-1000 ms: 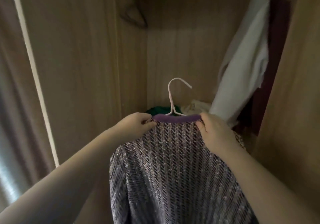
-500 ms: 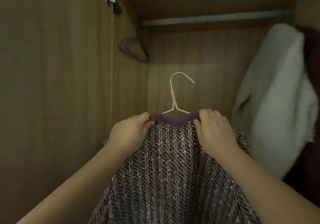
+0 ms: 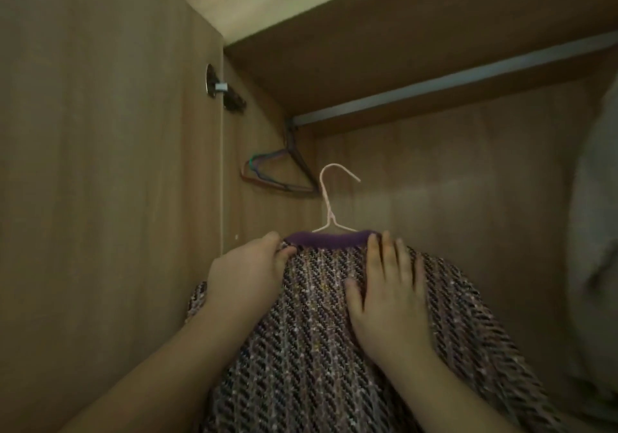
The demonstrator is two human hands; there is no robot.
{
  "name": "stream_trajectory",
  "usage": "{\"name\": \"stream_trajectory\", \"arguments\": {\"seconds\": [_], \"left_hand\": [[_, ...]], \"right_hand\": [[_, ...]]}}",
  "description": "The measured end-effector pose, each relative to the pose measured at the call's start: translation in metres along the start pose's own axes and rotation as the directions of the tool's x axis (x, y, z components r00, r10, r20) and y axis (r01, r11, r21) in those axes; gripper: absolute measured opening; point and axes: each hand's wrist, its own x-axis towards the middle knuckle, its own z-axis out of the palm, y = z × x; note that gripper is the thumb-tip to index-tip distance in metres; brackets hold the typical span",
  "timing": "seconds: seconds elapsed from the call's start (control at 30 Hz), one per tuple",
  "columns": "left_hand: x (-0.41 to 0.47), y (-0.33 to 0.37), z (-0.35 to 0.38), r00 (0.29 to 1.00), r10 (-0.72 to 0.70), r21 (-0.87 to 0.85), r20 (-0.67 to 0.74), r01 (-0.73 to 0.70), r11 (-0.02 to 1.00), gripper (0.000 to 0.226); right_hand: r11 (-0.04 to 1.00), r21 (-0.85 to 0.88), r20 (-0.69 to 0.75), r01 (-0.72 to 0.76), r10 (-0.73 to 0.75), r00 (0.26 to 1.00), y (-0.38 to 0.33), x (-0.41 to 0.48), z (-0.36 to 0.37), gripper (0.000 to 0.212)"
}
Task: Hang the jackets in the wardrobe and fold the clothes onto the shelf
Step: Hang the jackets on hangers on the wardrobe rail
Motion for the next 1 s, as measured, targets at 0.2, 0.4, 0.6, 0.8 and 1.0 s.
{"name": "stream_trajectory", "arguments": {"seconds": [0.2, 0.4, 0.6, 0.8, 1.0], "left_hand": [[0.067, -0.005, 0.02, 0.997, -0.018, 0.179, -0.069, 0.03, 0.983, 0.038], [0.139, 0.001, 0.036, 0.985, -0.02, 0.287, -0.17, 0.069, 0.956, 0.035], [0.198, 0.008, 0.035, 0.972, -0.034, 0.389, -0.233, 0.126, 0.913, 0.029], [0.255, 0.014, 0.026, 0.969, 0.013, 0.505, -0.246, 0.117, 0.855, 0.025], [0.303, 0.009, 0.039, 0.975, -0.05, 0.57, -0.218, 0.169, 0.804, 0.031]], "right_hand": [[0.978, 0.208, -0.033, -0.031, 0.039, 0.999, -0.023, 0.071, 0.079, 0.08], [0.907, 0.42, -0.101, 0.01, 0.035, 0.994, -0.033, 0.156, 0.14, 0.08], [0.827, 0.553, -0.14, 0.103, -0.03, 0.99, -0.05, 0.235, 0.175, 0.08], [0.704, 0.699, -0.169, 0.124, -0.006, 0.986, -0.075, 0.298, 0.195, 0.083], [0.655, 0.748, -0.121, 0.107, -0.024, 0.992, -0.095, 0.338, 0.226, 0.071]]}}
